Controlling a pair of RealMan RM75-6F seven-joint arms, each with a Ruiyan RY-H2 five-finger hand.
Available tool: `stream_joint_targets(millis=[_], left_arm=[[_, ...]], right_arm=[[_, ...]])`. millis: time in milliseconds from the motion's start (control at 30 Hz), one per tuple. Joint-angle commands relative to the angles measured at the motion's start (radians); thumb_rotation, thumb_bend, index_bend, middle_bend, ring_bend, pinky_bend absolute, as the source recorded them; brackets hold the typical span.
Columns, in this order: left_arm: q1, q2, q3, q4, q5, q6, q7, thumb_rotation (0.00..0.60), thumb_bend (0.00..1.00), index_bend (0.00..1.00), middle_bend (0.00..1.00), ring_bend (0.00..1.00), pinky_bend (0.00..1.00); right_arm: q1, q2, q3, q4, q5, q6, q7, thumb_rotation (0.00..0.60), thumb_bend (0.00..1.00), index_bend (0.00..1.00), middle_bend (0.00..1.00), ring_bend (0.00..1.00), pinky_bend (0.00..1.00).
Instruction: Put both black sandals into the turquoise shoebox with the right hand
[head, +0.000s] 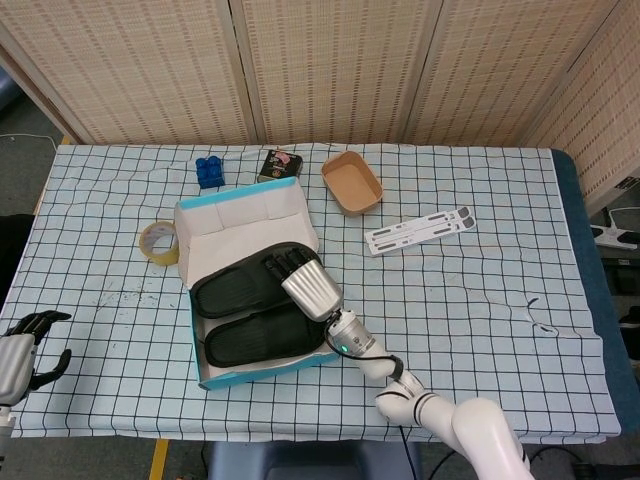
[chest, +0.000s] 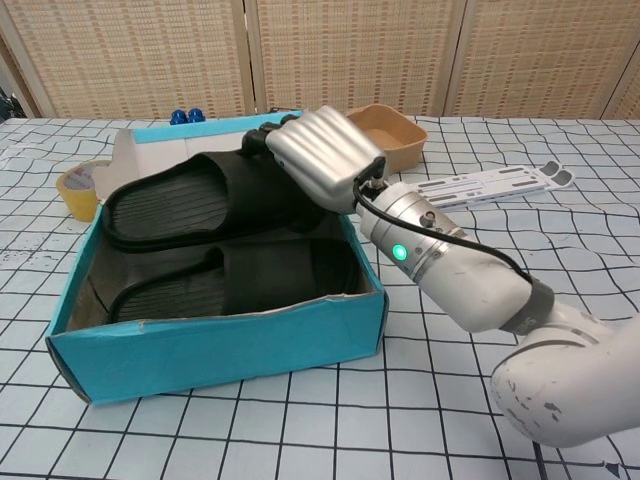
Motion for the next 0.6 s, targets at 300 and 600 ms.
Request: stream_joint_targets(millis=[300, 600], left_arm=[[0.0, 0.0, 0.0, -0.001, 0.001, -0.001, -0.003, 0.6, 0.4, 0.26, 0.23, 0.19, 0.36], [-0.001, -0.001, -0.003, 0.002, -0.009, -0.007, -0.004, 0.6, 0.4, 0.26, 0.23, 0.19, 0.36]], right_arm=[[0.025, -0.062, -0.035, 0.076, 0.013, 0.036, 0.08, 0.6, 0.12, 0.68, 0.55, 0.4, 0.41], [-0.01, -0.055, -0.085, 0.015, 0.0, 0.082, 0.066, 0.6, 0.12, 0.67, 0.55, 0.4, 0.4]])
